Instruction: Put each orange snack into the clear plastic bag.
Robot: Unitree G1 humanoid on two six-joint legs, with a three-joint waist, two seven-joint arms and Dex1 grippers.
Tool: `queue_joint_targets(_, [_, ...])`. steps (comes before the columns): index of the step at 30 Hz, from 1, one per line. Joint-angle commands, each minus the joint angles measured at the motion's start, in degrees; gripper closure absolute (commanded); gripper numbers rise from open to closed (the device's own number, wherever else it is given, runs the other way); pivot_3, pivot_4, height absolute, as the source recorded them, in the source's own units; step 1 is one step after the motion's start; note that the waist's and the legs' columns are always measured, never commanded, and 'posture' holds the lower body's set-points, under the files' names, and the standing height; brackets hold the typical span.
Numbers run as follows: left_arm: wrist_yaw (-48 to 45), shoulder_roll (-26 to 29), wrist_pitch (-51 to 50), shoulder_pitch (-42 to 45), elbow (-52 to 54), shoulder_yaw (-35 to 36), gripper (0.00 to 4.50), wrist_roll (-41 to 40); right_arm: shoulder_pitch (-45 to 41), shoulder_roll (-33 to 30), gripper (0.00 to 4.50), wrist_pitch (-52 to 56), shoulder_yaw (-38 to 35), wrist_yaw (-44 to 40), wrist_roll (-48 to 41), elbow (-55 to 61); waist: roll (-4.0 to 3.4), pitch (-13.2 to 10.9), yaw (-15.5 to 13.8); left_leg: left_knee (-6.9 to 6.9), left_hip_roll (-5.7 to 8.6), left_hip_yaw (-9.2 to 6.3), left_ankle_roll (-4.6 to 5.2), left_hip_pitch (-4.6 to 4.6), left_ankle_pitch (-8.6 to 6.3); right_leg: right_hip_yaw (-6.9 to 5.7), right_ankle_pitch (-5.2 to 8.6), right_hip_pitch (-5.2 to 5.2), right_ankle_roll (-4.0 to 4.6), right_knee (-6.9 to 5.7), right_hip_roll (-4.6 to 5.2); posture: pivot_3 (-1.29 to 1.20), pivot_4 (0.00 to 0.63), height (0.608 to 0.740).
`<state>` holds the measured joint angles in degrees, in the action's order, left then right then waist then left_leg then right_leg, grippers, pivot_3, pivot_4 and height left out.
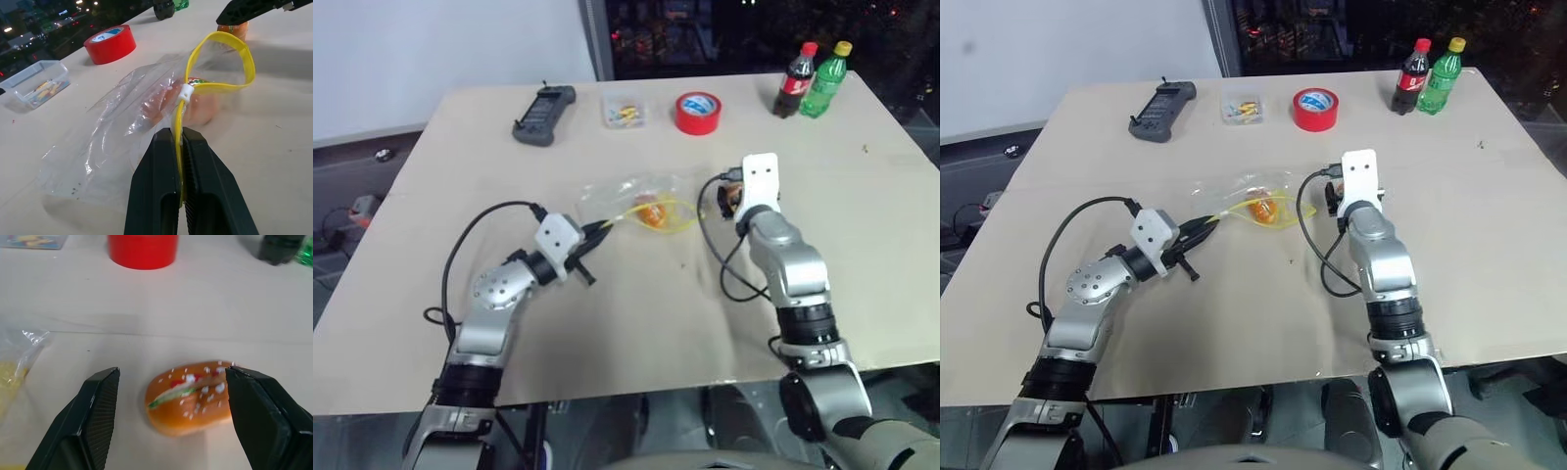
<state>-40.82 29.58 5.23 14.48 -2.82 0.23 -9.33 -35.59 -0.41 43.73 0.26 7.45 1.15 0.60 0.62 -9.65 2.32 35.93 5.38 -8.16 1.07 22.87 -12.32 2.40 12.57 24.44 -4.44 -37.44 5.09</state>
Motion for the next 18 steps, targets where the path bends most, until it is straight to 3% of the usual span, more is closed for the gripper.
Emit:
queue_joint_targets(1, [0.66, 0.51, -0.1, -0.18, 2.66, 1.25, 4.5, -0.19, -0.23, 2.86, 0.97, 2.68, -1.29, 5.01, 1.92, 4.84, 0.0, 0.0, -0.04, 0.01, 0.01, 0.01, 0.0, 0.0, 0.0, 0.01, 0.0, 0.02, 0.0, -0.07, 0.0, 0.0, 0.15, 0.74])
queue_joint_targets(10, [0.33, 0.27, 0.03, 0.66, 1.88, 0.76, 4.5, 0.04, -1.48, 10.01, 0.97, 3.79, -5.91, 9.39, -0.34, 2.35, -0.01, 0.0, 0.04, 0.02, 0.01, 0.02, -0.01, -0.02, 0.01, 0.04, 0.0, 0.08, 0.01, -0.22, -0.02, 0.0, 0.15, 0.74])
queue_joint_targets(18, [0.06, 0.62, -0.05, -0.04, 2.52, 1.02, 4.5, -0.11, -3.92, 10.66, 0.97, -1.72, -6.54, 8.72, -3.46, -5.55, -0.01, 0.0, 0.18, 0.02, 0.0, 0.07, -0.01, -0.02, 0.01, 0.08, 0.0, 0.11, 0.01, -0.24, -0.04, 0.0, 0.15, 0.74])
